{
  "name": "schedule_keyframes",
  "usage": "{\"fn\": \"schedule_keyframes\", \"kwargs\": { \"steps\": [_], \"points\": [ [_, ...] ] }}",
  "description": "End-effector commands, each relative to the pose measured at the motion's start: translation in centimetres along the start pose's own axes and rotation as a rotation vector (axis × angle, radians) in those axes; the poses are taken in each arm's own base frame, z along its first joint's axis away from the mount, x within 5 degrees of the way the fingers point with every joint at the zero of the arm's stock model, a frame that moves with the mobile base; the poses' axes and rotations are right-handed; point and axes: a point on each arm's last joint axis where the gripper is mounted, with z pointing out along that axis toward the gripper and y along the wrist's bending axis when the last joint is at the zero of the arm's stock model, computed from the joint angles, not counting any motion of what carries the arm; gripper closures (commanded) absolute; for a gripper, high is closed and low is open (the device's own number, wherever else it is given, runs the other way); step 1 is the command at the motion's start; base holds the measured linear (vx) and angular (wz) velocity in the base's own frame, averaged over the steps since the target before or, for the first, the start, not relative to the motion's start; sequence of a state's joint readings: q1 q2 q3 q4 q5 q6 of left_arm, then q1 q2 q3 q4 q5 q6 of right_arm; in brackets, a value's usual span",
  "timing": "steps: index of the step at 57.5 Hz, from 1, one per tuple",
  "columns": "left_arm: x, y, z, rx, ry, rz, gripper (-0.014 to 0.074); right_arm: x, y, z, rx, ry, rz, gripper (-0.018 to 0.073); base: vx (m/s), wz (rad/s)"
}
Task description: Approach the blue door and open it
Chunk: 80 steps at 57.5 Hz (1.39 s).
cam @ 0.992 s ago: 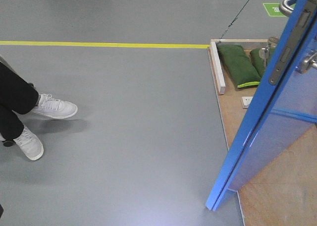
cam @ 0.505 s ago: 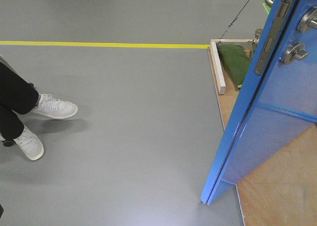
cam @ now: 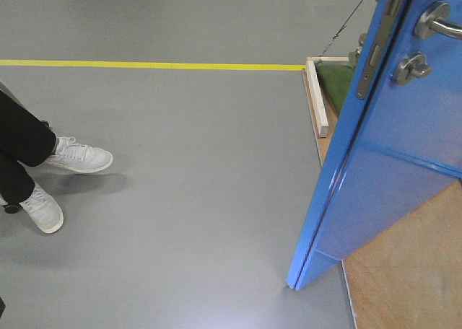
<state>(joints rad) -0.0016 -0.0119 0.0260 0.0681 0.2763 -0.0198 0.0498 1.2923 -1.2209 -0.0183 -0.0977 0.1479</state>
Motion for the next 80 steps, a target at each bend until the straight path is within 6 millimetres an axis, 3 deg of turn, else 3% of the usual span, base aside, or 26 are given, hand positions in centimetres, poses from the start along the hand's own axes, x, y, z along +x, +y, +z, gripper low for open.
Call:
{"fn": "schedule_keyframes", "kwargs": {
  "steps": [1,80],
  "points": [
    [-1.66,-0.01,-0.39,0.007,-0.123,-0.008,0.0524,-2.8,0.55,-1.03,-0.026,-0.142,-0.014,0.0547,0.0,0.0],
    [-1.66,-0.01,-0.39,0.007,-0.123,-0.008,0.0524,-2.81,0.56,-1.1,-0.025,-0.136,-0.017,0.0547,0.0,0.0]
  ]
}}
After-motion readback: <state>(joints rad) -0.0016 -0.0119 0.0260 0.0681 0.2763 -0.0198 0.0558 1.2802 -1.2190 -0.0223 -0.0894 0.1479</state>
